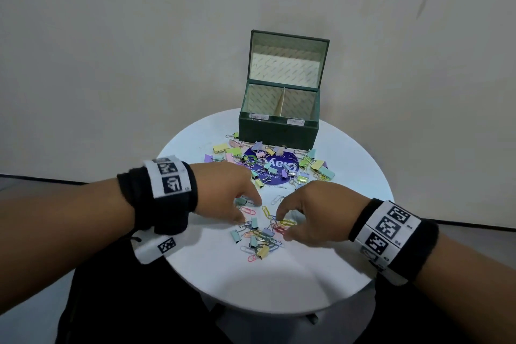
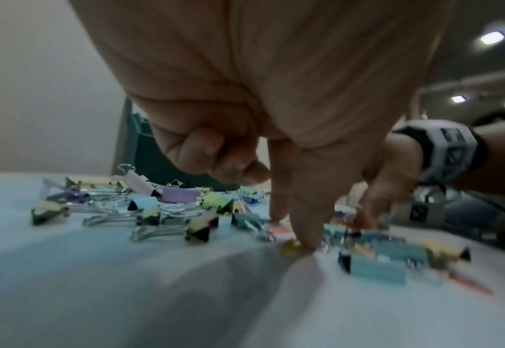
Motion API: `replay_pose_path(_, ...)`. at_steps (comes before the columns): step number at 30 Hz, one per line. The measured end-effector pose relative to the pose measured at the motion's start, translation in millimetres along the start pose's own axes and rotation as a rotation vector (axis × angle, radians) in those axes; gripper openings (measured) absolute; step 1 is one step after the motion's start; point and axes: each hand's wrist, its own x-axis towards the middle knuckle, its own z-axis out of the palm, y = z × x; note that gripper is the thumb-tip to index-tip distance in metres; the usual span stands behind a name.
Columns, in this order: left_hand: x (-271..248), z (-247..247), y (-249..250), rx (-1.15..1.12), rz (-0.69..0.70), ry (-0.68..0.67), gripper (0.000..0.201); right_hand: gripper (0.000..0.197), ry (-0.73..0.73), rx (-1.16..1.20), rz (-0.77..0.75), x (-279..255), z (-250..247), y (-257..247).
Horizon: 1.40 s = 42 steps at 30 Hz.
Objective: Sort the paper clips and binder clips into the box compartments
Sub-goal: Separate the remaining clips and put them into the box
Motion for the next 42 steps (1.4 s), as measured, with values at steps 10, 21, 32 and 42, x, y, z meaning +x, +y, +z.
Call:
replay_pose_path(10,14,7,-1,0.050,0.027,0.033,0.014,0.016,-0.036,0.034,0.033,13,-4,1)
replay_pose_path(21,40,-44,-48,-0.603,-0.140,0.021,0.026,0.016,0.157,0.057,0.044,14,-6,5)
replay_pose_path(32,140,-123,-20,-0.475,-0.250,0.503,0.024,0.016,0.214,0.130,0.025,9,-9,4)
replay_pose_path(42,114,-125,-32,-0.489,-0.214,0.399,0.027,0.013,0.284,0.367,0.115,22,-26,14)
